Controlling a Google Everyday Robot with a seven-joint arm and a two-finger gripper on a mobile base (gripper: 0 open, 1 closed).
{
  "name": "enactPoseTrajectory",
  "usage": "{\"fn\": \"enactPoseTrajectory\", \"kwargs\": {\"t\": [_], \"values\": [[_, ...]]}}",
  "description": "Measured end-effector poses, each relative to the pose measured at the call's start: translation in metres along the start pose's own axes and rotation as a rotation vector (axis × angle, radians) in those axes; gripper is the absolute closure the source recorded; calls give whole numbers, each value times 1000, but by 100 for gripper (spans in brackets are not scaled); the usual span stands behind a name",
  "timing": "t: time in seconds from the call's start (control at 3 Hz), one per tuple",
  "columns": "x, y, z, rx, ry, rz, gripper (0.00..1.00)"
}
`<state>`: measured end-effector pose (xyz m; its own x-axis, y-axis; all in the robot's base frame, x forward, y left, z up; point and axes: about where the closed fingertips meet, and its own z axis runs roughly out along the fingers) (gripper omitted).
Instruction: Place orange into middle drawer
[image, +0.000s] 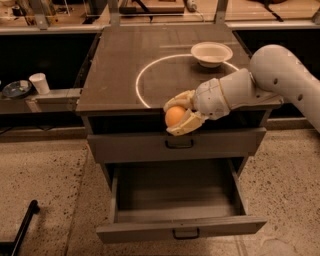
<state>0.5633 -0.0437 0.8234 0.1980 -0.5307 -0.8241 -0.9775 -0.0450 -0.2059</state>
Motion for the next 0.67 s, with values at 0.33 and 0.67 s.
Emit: {"fn": "enactPoseTrajectory", "kwargs": {"t": [0.33,0.67], "values": [[6,3,7,-15,-29,42,100],[39,24,7,44,-62,153,100]]}}
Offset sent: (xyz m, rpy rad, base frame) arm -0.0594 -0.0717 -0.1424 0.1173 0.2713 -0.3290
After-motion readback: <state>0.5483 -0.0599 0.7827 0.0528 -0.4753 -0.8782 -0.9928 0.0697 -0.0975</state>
